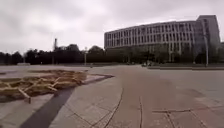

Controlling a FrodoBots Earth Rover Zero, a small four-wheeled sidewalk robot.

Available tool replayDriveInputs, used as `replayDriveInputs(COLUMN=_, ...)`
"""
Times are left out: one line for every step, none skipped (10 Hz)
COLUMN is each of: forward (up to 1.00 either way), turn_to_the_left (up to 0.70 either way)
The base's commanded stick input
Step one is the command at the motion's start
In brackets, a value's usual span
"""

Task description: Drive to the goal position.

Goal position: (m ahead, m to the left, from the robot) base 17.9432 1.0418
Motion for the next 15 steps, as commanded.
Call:
replayDriveInputs(forward=0.7, turn_to_the_left=0.0)
replayDriveInputs(forward=0.7, turn_to_the_left=0.0)
replayDriveInputs(forward=0.7, turn_to_the_left=0.0)
replayDriveInputs(forward=0.7, turn_to_the_left=0.0)
replayDriveInputs(forward=0.7, turn_to_the_left=0.0)
replayDriveInputs(forward=0.7, turn_to_the_left=0.0)
replayDriveInputs(forward=0.7, turn_to_the_left=0.0)
replayDriveInputs(forward=0.7, turn_to_the_left=0.0)
replayDriveInputs(forward=0.7, turn_to_the_left=0.0)
replayDriveInputs(forward=0.7, turn_to_the_left=0.0)
replayDriveInputs(forward=0.7, turn_to_the_left=0.0)
replayDriveInputs(forward=0.7, turn_to_the_left=0.0)
replayDriveInputs(forward=0.7, turn_to_the_left=0.0)
replayDriveInputs(forward=0.69, turn_to_the_left=0.0)
replayDriveInputs(forward=0.68, turn_to_the_left=0.0)
